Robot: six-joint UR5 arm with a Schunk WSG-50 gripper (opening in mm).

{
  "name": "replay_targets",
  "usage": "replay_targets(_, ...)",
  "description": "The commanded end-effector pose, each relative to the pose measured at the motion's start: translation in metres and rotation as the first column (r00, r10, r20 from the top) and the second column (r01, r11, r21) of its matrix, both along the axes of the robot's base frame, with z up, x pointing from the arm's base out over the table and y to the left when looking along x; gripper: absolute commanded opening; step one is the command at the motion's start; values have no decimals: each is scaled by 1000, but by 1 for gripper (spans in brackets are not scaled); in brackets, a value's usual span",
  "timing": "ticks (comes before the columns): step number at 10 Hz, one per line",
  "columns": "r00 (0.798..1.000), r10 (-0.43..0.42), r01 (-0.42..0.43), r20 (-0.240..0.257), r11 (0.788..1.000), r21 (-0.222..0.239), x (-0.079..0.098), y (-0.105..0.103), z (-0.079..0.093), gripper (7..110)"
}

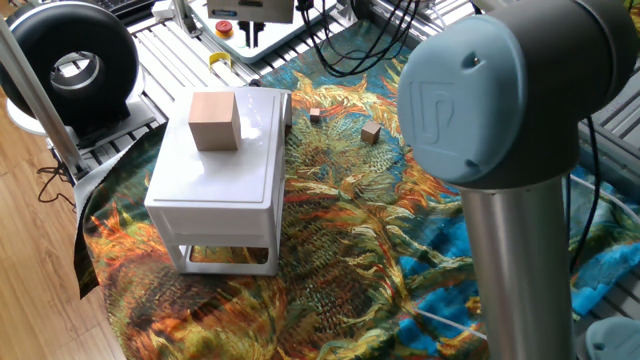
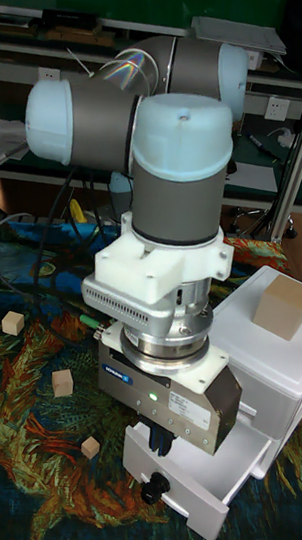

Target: Grasp the handle and close the drawer

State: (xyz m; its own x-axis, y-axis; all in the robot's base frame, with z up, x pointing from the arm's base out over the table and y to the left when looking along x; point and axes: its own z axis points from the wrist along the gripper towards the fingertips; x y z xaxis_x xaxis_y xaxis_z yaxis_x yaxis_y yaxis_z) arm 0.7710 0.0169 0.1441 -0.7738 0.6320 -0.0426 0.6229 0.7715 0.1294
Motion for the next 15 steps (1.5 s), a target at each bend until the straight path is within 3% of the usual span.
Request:
replay_targets(1,999,-29,26,35,994,103,11,20,-9,7)
replay_targets(2,999,-30,26,34,991,132,8,22,1,7)
replay_targets(3,998,-23,13,50,980,197,8,26,11,7)
replay_targets(4,995,-5,-22,97,962,273,12,33,17,7)
replay_targets(5,993,5,-45,121,945,323,12,36,24,7)
replay_targets(7,990,55,-93,133,951,295,3,13,26,7)
replay_targets(10,990,58,-92,129,960,266,-8,-19,26,7)
replay_targets(12,988,40,-82,150,956,281,-9,-24,22,7)
replay_targets(15,984,25,-76,178,954,290,4,-22,33,7)
